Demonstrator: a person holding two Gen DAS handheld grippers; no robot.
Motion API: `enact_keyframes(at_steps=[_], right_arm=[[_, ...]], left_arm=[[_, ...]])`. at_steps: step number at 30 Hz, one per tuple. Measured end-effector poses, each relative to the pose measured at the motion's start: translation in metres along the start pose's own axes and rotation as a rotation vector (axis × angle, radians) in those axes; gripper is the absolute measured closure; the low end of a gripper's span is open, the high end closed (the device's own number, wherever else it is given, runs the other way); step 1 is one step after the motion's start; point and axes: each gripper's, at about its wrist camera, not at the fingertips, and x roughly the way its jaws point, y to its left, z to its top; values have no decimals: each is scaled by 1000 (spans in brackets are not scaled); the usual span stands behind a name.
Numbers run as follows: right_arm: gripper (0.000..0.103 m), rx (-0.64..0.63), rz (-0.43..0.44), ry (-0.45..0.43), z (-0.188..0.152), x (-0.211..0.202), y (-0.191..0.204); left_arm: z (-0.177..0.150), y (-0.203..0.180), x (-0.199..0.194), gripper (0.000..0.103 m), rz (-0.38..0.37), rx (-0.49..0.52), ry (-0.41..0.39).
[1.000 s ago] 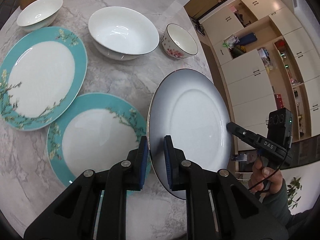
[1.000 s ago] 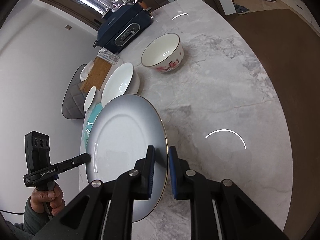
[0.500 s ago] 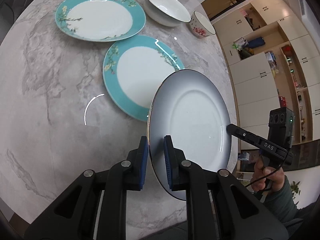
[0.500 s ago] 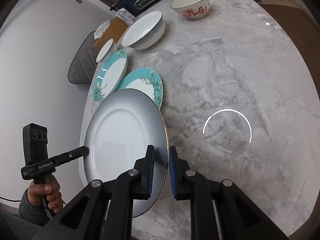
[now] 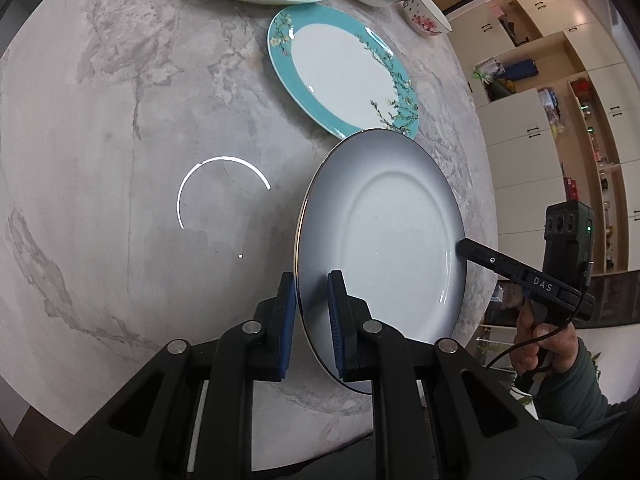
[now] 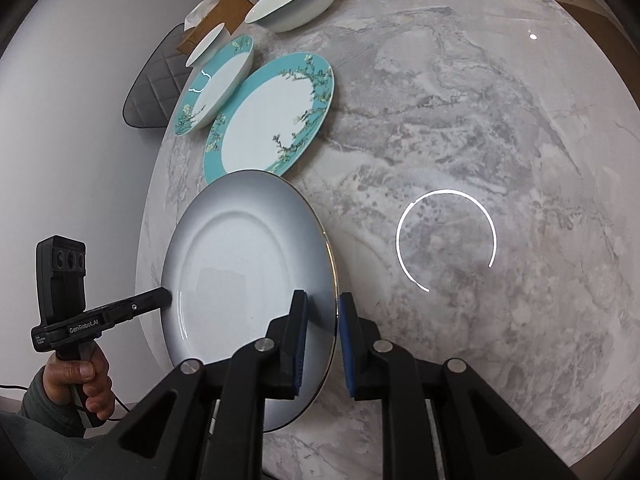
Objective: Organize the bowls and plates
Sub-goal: 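Lift the grey-rimmed plate with the right tool and carry it across the table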
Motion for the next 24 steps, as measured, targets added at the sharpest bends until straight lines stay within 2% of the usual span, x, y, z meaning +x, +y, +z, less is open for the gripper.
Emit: enact_keyframes(at_steps=[17, 24], right_arm=[[84, 6, -68, 31, -5, 22, -10], [82, -9, -77, 35, -3, 24, -9]], left_arm=[[-1, 8, 42, 88, 0, -3, 79], [-1, 10, 36, 89, -6, 3, 79]])
